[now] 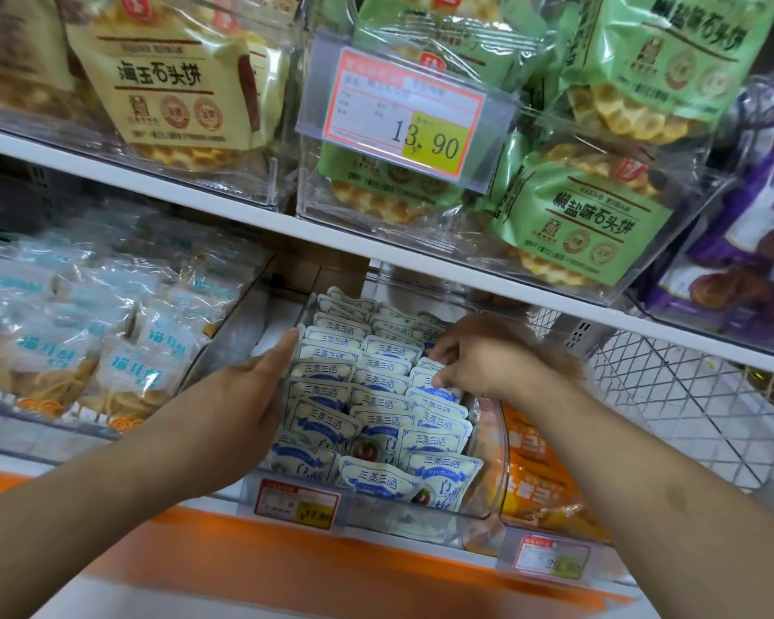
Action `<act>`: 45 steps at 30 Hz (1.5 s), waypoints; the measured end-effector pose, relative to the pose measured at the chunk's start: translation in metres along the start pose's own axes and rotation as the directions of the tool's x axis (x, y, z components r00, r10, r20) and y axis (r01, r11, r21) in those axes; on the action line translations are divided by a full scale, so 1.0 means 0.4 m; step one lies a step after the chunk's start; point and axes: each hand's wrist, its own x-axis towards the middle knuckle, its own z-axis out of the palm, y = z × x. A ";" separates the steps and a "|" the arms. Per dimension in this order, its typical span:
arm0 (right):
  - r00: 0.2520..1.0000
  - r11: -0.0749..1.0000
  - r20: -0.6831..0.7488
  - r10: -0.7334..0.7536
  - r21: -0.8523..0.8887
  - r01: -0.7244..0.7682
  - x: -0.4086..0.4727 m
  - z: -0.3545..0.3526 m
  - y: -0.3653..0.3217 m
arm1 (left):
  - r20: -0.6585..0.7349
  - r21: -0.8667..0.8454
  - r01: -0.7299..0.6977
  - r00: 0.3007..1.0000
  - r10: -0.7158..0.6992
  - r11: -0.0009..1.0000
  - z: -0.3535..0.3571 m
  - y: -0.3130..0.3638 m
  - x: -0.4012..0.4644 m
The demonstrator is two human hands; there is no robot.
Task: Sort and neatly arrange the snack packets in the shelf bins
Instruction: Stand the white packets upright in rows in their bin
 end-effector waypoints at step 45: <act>0.960 0.930 0.019 -0.280 0.253 0.267 -0.279 0.080 -0.180 | -0.011 0.303 -0.231 0.969 0.246 0.925 -0.027 0.014 0.021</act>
